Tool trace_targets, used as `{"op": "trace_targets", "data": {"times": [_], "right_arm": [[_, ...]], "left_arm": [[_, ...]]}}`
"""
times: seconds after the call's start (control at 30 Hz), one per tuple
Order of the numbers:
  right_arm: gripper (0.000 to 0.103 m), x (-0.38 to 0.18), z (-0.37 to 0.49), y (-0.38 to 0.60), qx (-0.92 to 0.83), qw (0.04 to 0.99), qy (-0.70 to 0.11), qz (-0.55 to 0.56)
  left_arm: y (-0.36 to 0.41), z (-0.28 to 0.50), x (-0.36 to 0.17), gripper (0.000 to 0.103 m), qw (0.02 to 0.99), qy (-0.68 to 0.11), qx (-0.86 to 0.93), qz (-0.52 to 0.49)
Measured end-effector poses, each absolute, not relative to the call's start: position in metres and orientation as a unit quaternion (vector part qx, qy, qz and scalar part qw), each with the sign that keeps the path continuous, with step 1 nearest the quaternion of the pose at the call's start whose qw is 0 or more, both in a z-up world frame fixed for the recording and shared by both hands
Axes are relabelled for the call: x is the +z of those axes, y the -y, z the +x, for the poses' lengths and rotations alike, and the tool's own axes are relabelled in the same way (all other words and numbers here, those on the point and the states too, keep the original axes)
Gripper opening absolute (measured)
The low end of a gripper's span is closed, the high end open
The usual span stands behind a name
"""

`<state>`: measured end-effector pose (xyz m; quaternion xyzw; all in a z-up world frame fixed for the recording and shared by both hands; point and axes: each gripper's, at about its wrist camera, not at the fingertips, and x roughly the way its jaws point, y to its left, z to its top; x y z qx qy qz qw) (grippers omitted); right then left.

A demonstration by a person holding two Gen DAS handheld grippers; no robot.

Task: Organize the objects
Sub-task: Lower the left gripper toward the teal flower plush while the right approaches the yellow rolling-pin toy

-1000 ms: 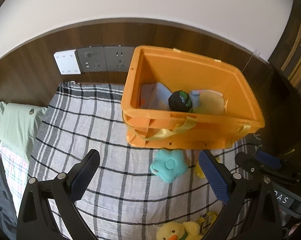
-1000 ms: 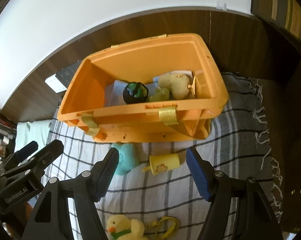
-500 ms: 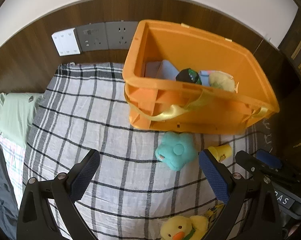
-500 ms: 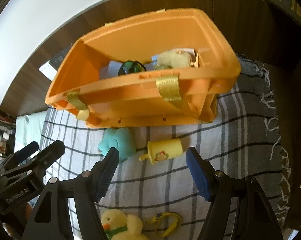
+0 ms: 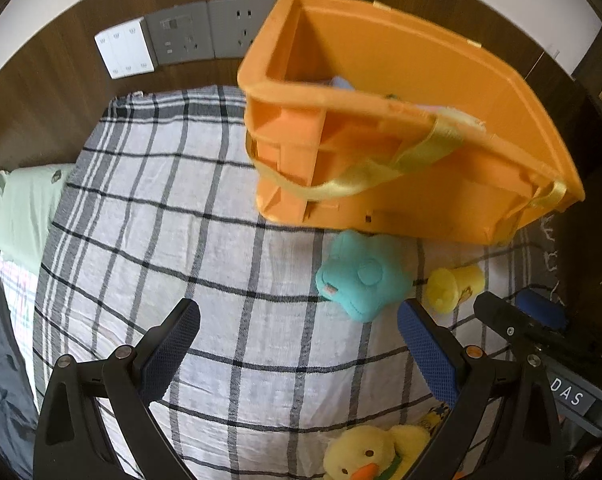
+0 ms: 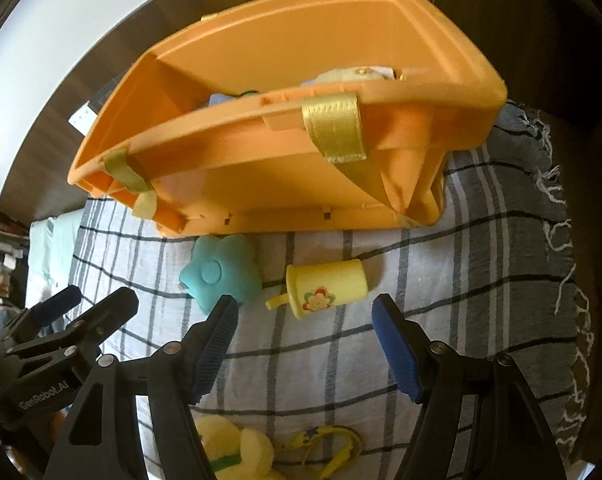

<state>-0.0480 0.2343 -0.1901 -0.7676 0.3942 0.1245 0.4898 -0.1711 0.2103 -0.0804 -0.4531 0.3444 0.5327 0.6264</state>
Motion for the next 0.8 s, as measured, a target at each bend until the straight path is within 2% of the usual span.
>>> {"op": "trace_targets", "data": {"times": [0.5, 0.53, 0.57, 0.8], "right_arm": [[0.069, -0.201, -0.028, -0.22, 0.138, 0.473, -0.36, -0.792], [0.069, -0.201, -0.026, -0.22, 0.143, 0.474, -0.355, -0.794], [0.069, -0.201, -0.025, -0.22, 0.176, 0.474, -0.293, -0.811], [0.069, -0.202, -0.015, -0.221, 0.194, 0.476, -0.285, -0.809]], "left_arm": [[-0.209, -0.161, -0.105, 0.101, 0.612, -0.365, 0.524, -0.466], [-0.209, -0.161, -0.106, 0.101, 0.612, -0.366, 0.524, -0.466], [-0.209, -0.16, -0.107, 0.101, 0.612, -0.366, 0.523, -0.467], [-0.212, -0.156, -0.113, 0.101, 0.609, -0.371, 0.524, -0.466]]}}
